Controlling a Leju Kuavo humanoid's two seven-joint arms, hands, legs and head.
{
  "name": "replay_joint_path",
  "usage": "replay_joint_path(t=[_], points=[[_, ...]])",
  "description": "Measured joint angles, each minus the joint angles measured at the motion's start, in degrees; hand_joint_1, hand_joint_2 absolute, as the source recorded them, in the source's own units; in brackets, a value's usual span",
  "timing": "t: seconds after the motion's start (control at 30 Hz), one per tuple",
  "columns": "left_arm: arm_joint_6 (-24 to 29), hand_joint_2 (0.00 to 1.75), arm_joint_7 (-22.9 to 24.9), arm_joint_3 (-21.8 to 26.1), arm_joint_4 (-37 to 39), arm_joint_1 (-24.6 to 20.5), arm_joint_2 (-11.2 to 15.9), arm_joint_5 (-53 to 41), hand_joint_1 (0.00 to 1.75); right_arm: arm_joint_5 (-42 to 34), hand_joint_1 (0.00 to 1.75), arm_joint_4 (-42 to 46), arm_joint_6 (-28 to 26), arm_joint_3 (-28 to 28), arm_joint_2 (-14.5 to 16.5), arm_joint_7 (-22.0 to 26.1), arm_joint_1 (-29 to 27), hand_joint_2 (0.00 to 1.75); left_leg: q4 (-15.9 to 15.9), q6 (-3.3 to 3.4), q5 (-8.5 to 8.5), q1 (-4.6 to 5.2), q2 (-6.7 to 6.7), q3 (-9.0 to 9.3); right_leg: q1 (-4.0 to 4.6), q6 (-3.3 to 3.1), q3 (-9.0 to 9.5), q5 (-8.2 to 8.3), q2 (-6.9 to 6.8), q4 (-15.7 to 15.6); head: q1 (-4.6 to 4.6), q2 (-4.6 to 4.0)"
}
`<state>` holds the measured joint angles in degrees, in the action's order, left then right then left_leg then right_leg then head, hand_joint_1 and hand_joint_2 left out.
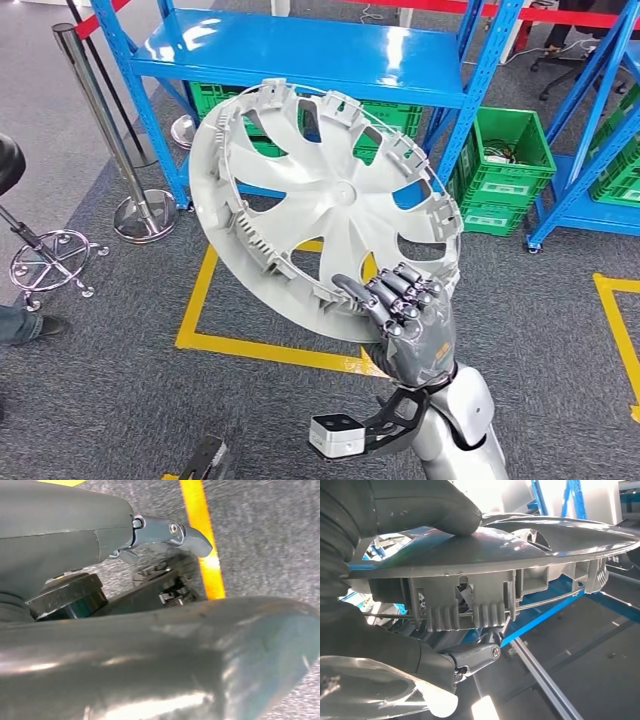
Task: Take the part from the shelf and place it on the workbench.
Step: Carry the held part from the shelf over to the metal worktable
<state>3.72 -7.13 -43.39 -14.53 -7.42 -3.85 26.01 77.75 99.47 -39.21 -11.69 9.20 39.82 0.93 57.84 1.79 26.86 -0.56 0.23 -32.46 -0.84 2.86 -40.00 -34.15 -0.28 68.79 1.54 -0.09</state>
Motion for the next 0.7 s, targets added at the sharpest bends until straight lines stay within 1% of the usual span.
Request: replay_joint_path(t=[0.03,0.07,0.1,0.13,0.17,0.2,0.23,0.27,0.3,0.33,0.37,0.4,0.43,0.47,0.5,0.53,0.57,0.6,0.63,0.67,0.7], points=[[0.0,0.00,0.0,0.0,0.0,0.0,0.0,0.0,0.00,0.0,1.75,0.0,0.0,0.0,0.0,0.0,0.0,1.75,0.1,0.06,-0.69,0.12,0.02,-0.91,0.01,0.04,-0.33,-1.36,0.04,3.4,-0.01,0.00],[0.0,0.00,0.0,0.0,0.0,0.0,0.0,0.0,0.00,0.0,1.75,0.0,0.0,0.0,0.0,0.0,0.0,1.75,0.1,0.08,-1.36,0.23,0.05,-1.86,0.03,0.03,-0.12,-1.27,0.05,5.5,-0.01,0.00],[0.0,0.00,0.0,0.0,0.0,0.0,0.0,0.0,0.00,0.0,1.75,0.0,0.0,0.0,0.0,0.0,0.0,1.75,0.2,0.06,-2.05,0.35,0.07,-2.83,0.07,-0.09,0.92,0.04,0.06,5.9,0.00,0.00],[0.0,0.00,0.0,0.0,0.0,0.0,0.0,0.0,0.00,0.0,1.75,0.0,0.0,0.0,0.0,0.0,0.0,1.75,0.3,0.01,-2.71,0.45,0.07,-3.74,0.14,-0.34,2.90,1.86,0.06,4.4,-0.01,0.00],[0.0,0.00,0.0,0.0,0.0,0.0,0.0,0.0,0.00,0.0,1.75,0.0,0.0,0.0,0.0,0.0,0.0,1.75,0.4,-0.06,-3.36,0.52,0.05,-4.47,0.26,-0.71,5.75,3.20,0.08,1.2,-0.01,0.00],[0.0,0.00,0.0,0.0,0.0,0.0,-0.1,0.0,0.00,0.0,1.75,0.0,0.0,0.0,0.0,0.0,0.1,1.75,0.5,-0.22,-3.98,0.65,0.02,-5.05,0.45,-1.12,9.33,3.42,0.08,-3.4,-0.01,0.00],[0.0,0.00,0.0,0.0,0.0,0.0,-0.1,0.0,0.00,0.0,1.75,0.0,0.0,0.0,0.0,0.0,0.2,1.75,0.5,-0.45,-4.60,0.70,-0.01,-5.43,0.61,-1.46,12.49,2.70,0.09,-7.9,-0.03,0.00],[0.0,0.00,0.0,0.0,0.0,0.0,-0.2,0.0,0.00,0.0,1.75,0.0,0.0,0.0,0.0,-0.1,0.2,1.75,0.4,-0.73,-5.29,0.67,-0.01,-5.66,0.81,-1.70,14.59,1.80,0.12,-11.1,-0.04,0.00],[0.0,0.00,0.0,0.0,0.0,0.0,-0.2,0.0,0.00,0.0,1.75,0.0,0.0,0.0,0.0,0.0,0.3,1.75,0.2,-1.09,-6.04,0.63,0.00,-5.86,1.01,-1.86,15.55,1.22,0.16,-13.1,-0.01,0.00],[0.0,0.00,0.0,0.0,0.0,0.0,-0.3,0.0,0.00,0.0,1.75,0.0,0.0,0.0,0.0,0.0,0.3,1.75,-0.2,-1.47,-6.82,0.55,-0.02,-6.01,1.02,-2.02,15.15,1.48,0.18,-13.8,0.00,0.00],[0.0,0.00,0.0,0.0,0.0,0.1,-0.3,0.0,0.00,0.0,1.75,0.0,0.0,0.0,0.0,0.0,0.3,1.75,-0.3,-1.85,-6.82,0.48,-0.07,-6.24,0.97,-2.32,14.44,2.22,0.08,-13.8,0.04,0.00],[0.0,0.00,0.0,0.0,0.0,0.2,-0.2,0.0,0.00,0.0,1.75,0.0,0.0,0.0,0.1,0.0,0.3,1.75,0.2,-2.19,-5.61,0.43,-0.14,-6.54,0.85,-2.76,13.68,2.99,-0.03,-14.0,0.06,0.00],[0.0,0.00,0.0,0.0,0.0,0.3,-0.2,0.0,0.00,0.0,1.75,0.0,0.0,0.0,0.1,0.0,0.3,1.75,1.7,-2.49,-3.16,0.37,-0.21,-6.91,0.70,-3.19,12.99,3.81,-0.17,-14.1,-0.03,0.00],[0.0,0.00,0.0,0.0,0.0,0.3,-0.1,0.0,0.00,0.0,1.75,0.0,0.0,0.0,0.1,0.0,0.3,1.75,4.4,-2.75,0.28,0.22,-0.23,-7.36,0.65,-3.54,12.35,4.56,-0.27,-14.1,-0.07,0.00],[0.0,0.00,0.0,0.0,0.0,0.3,-0.1,0.0,0.00,0.0,1.75,0.0,0.0,0.0,0.1,0.0,0.3,1.75,7.9,-2.99,3.35,0.11,-0.23,-7.76,0.67,-3.74,11.53,5.28,-0.28,-14.1,-0.14,0.00],[0.0,0.00,0.0,0.0,0.0,0.3,-0.1,0.0,0.00,0.0,1.75,0.0,0.0,0.0,0.1,0.0,0.3,1.75,11.7,-3.21,5.04,0.03,-0.23,-8.05,0.70,-3.76,10.70,6.00,-0.30,-14.0,-0.21,0.00],[0.0,0.00,0.0,0.0,0.0,0.3,0.0,0.0,0.00,0.0,1.75,0.0,0.0,0.0,0.2,0.0,0.2,1.75,14.9,-3.39,4.94,-0.03,-0.22,-8.09,0.71,-3.70,9.69,6.72,-0.32,-13.9,-0.19,0.00],[0.0,0.00,0.0,0.0,0.0,0.3,0.0,0.0,0.00,0.0,1.75,0.0,0.0,0.0,0.2,0.0,0.2,1.75,16.6,-3.50,3.31,-0.06,-0.22,-7.67,0.71,-3.58,8.64,7.37,-0.34,-13.7,-0.21,0.00],[0.0,0.00,0.0,0.0,0.0,0.3,0.0,0.0,0.00,0.0,1.75,-0.1,0.0,0.0,0.2,0.0,0.1,1.75,16.6,-3.53,1.08,-0.08,-0.23,-6.55,0.70,-3.42,7.59,7.95,-0.36,-13.4,-0.21,0.00],[0.0,0.00,0.0,0.0,0.0,0.3,0.0,0.0,0.00,0.0,1.75,-0.1,0.0,0.0,0.2,0.0,0.1,1.75,14.5,-3.44,-0.62,-0.10,-0.23,-4.55,0.69,-3.23,6.64,8.44,-0.36,-13.0,-0.21,0.00],[0.0,0.00,0.0,0.0,0.0,0.3,0.0,0.0,0.00,0.0,1.75,-0.1,0.0,0.0,0.2,0.0,0.1,1.75,10.6,-3.23,-0.64,-0.04,-0.24,-1.63,0.74,-2.99,5.82,8.83,-0.34,-12.6,-0.23,0.00]])
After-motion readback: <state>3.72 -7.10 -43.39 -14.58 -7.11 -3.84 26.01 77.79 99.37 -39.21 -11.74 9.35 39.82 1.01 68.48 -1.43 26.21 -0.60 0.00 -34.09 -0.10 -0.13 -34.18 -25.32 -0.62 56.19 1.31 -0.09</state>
